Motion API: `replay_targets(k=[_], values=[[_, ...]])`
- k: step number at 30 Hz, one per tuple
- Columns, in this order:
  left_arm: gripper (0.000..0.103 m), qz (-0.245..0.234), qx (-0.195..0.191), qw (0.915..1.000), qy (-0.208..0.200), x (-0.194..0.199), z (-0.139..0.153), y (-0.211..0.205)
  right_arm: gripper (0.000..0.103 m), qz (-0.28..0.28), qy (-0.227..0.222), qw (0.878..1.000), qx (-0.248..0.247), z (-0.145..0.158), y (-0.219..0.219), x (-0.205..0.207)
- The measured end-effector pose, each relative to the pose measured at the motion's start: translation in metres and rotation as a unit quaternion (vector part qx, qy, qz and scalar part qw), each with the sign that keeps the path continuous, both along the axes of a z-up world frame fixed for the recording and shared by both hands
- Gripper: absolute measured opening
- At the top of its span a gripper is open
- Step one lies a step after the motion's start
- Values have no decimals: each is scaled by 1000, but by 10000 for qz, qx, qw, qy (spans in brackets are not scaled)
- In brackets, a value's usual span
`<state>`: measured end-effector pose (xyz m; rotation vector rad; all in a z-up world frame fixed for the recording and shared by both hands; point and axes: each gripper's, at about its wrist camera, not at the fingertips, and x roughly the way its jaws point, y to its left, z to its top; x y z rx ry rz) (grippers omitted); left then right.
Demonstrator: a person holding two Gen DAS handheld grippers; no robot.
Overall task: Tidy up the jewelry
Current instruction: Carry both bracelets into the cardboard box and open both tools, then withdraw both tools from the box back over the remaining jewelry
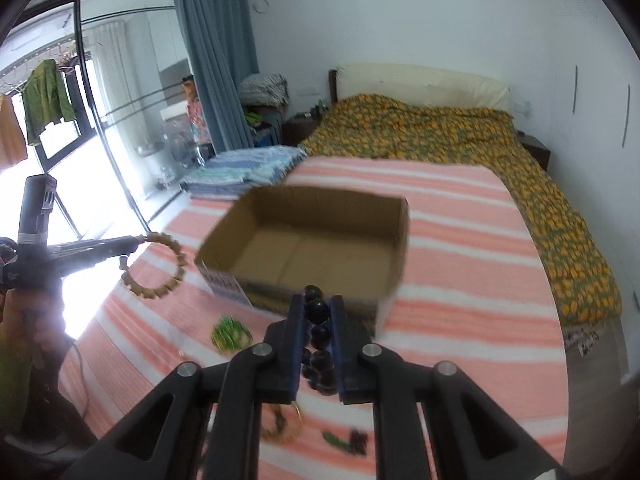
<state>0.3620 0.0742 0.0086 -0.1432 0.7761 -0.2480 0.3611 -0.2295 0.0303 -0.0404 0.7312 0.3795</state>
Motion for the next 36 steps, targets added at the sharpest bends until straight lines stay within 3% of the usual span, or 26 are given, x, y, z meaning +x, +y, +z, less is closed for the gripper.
replay_targets(k=[6, 11, 15, 16, 18, 19, 20, 29, 34, 36], values=[[12, 85, 33, 9999, -76, 65, 8, -18, 13, 240, -161, 9996, 76, 3, 42, 66], [12, 150, 279, 9992, 227, 121, -23, -37, 13, 304, 87, 9994, 114, -29, 65, 113], [14, 98, 624, 9967, 501, 145, -56, -55, 13, 207, 383, 9990, -43, -65, 71, 140], [18, 132, 746, 9956, 546, 148, -62, -58, 16, 74, 387, 9991, -123, -71, 70, 144], [55, 277, 1006, 9928, 589, 150, -70, -63, 41, -105, 339, 9992, -194, -77, 64, 143], [80, 360, 1060, 9924, 507, 146, -70, -63, 58, -194, 258, 9993, -164, -78, 59, 139], [90, 456, 1087, 9925, 323, 140, -68, -61, 61, -269, 157, 9994, -124, -78, 55, 133], [98, 793, 1318, 9877, -265, 64, -51, -26, 66, -582, -521, 9955, -532, -68, 12, 53], [100, 1042, 1522, 9812, -574, -4, -29, 8, 66, -991, -397, 9897, -957, -94, -32, -16], [100, 1156, 1589, 9785, -629, -30, -20, 22, 66, -1047, -361, 9890, -982, -97, -39, -23]])
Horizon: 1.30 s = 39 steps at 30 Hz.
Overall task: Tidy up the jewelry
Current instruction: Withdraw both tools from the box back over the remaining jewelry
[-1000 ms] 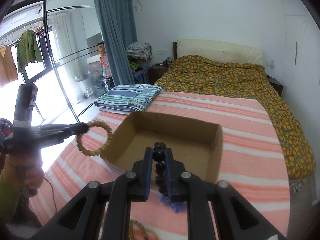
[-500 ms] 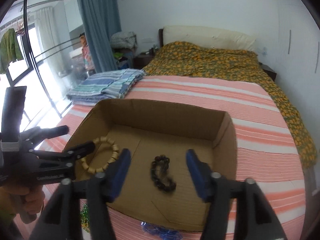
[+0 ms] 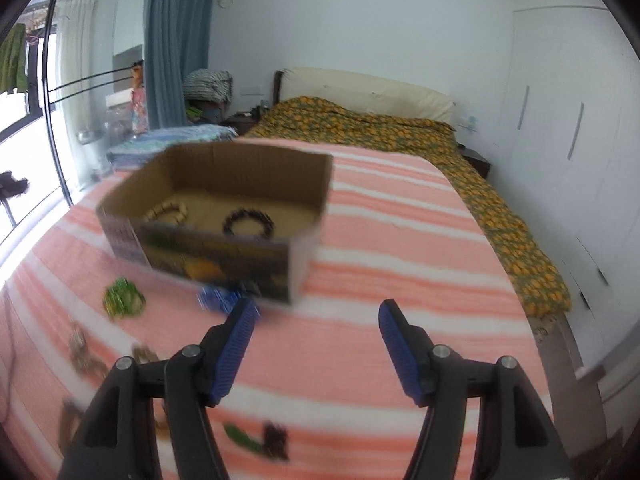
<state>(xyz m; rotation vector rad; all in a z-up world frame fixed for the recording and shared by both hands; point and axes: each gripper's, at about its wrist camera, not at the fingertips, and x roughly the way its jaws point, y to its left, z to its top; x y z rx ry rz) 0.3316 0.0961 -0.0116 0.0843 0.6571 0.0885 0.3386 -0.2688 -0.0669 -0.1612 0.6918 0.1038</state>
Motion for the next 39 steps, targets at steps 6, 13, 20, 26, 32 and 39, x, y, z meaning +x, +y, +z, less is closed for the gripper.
replay_targets(k=[6, 13, 20, 26, 32, 39], values=[[101, 391, 133, 9991, -39, -65, 19, 35, 66, -534, 225, 9981, -229, -31, -36, -43], [103, 595, -60, 9980, 227, -99, -11, 40, 66, -903, 372, 9952, -91, -50, -52, -63], [103, 651, -262, 9966, 436, -105, -71, 20, 66, -1146, 192, 9932, 1, -53, -49, -84], [103, 485, -363, 9965, 574, -103, -110, 4, 66, -1132, 343, 9930, 14, -69, -39, -96], [102, 488, -485, 9948, 752, -94, -133, -1, 66, -1072, 503, 9929, -77, -83, -30, -95], [102, 472, -540, 9921, 1034, -84, -147, -4, 67, -1090, 564, 9924, -109, -87, -28, -95]])
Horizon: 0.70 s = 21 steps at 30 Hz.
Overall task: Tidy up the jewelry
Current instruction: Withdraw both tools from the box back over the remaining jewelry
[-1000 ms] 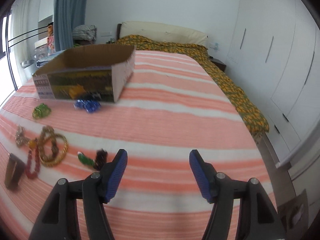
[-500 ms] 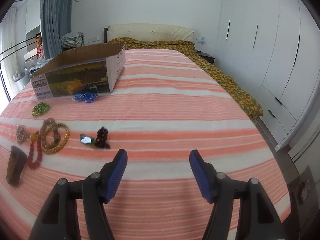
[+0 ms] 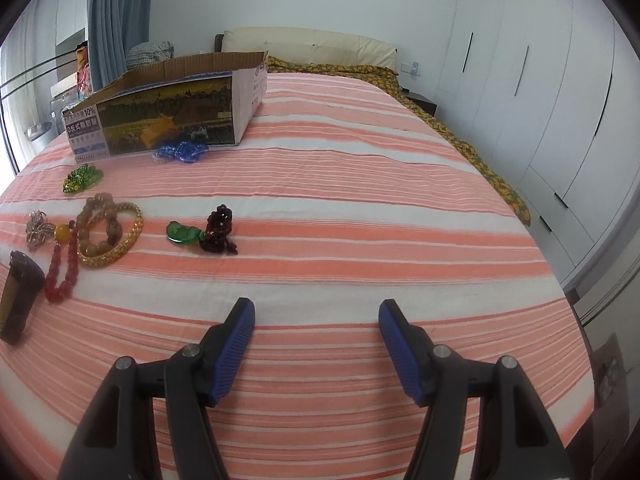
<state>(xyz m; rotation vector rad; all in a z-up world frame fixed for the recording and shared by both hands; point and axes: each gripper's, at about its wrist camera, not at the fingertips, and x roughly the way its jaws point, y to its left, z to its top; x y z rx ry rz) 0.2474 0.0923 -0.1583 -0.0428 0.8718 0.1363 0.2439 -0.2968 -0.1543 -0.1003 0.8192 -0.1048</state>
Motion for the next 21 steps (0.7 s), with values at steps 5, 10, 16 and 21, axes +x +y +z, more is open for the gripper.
replay_targets(k=[5, 10, 16, 21], values=[[103, 31, -138, 9993, 357, 10, -9, 4, 68, -86, 20, 9995, 301, -2, -8, 0], [103, 19, -130, 9992, 365, 10, -9, 3, 69, -108, 13, 9993, 362, -3, -9, -1], [103, 8, -144, 9992, 362, 11, -9, 3, 69, -124, -72, 9993, 337, -4, -8, -2], [103, 13, -143, 9992, 362, 10, -9, 4, 69, -125, -76, 9993, 342, -4, -8, -2]])
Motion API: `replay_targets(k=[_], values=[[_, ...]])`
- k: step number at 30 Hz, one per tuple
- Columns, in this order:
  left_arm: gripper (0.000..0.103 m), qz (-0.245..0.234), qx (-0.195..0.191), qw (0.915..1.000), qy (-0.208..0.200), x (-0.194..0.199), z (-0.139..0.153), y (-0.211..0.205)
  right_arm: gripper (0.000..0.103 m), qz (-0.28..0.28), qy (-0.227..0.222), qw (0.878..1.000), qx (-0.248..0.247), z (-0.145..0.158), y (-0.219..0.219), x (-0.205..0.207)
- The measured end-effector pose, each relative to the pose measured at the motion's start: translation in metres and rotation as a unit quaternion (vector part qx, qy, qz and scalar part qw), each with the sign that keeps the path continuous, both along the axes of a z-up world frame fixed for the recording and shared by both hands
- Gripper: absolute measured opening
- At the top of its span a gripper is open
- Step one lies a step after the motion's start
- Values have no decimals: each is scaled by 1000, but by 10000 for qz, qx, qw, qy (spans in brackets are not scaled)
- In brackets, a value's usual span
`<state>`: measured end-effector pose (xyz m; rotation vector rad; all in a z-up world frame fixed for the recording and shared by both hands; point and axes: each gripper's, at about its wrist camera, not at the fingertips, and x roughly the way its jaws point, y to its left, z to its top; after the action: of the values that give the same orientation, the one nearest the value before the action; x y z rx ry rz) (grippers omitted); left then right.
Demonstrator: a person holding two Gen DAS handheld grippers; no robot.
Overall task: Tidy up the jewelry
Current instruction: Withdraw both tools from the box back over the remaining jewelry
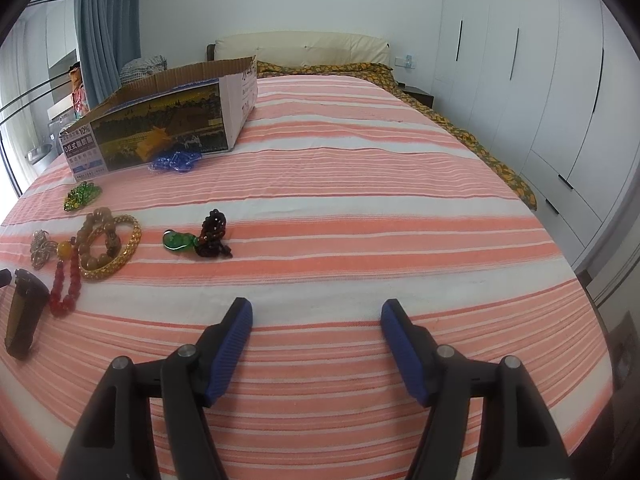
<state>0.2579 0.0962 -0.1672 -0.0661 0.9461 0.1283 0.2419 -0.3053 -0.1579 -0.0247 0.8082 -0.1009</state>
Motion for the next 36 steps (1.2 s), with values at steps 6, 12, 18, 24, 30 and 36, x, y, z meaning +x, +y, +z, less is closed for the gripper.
replay_targets(k=[6, 12, 18, 24, 30, 36], values=[[103, 21, -3, 10000, 1, 0, 0, 2, 69, -4, 0, 10000, 3, 0, 0, 1], [103, 30, -3, 10000, -3, -1, -1, 1, 69, -4, 0, 10000, 2, 0, 0, 1], [103, 13, 3, 10000, 18, -1, -1, 0, 69, -1, -3, 10000, 9, 0, 0, 1], [103, 15, 6, 10000, 13, -3, -1, -1, 69, -3, 2, 10000, 4, 0, 0, 1], [103, -12, -8, 10000, 12, -4, -1, -1, 69, -5, -2, 10000, 8, 0, 0, 1], [103, -47, -20, 10000, 10, -5, 0, 0, 69, -2, -3, 10000, 4, 0, 0, 1]])
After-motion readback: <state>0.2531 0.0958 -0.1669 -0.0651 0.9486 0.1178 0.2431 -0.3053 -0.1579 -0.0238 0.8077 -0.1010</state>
